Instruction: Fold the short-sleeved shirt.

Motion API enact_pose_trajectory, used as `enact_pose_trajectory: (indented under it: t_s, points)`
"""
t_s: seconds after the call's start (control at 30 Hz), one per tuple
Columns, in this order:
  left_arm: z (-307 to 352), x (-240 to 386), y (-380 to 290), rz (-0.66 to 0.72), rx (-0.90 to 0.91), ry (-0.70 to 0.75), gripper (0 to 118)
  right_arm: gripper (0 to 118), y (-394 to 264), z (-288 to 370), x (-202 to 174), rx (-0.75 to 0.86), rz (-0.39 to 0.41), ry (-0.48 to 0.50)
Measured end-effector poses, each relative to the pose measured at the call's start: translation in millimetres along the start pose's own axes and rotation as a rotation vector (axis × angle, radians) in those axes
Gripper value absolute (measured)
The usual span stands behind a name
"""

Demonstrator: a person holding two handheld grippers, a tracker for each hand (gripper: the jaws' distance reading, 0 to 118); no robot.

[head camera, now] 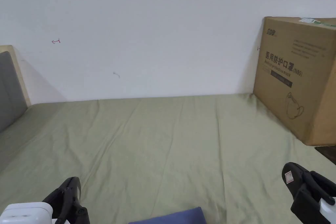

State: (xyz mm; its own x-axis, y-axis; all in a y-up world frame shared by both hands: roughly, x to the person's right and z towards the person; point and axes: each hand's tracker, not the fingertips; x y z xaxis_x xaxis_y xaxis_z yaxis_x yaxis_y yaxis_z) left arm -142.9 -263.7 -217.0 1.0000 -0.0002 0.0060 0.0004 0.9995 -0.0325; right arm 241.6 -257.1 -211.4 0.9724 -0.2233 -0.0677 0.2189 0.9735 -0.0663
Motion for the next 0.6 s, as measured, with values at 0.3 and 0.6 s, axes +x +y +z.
enact_pose_trajectory:
  t_s: [0.3,0.6]
  points:
    - [-6.5,-7.8,-14.5,0.025,-0.065,-0.017,3,0,-19.1,-60.0,-23.7,-0.240,0.124,0.228]
    - [-44.7,-56.2,-46.0,0.187,-0.370,-0.171,3,0,-164.1,-205.0,-4.3,-1.092,-0.033,0.289]
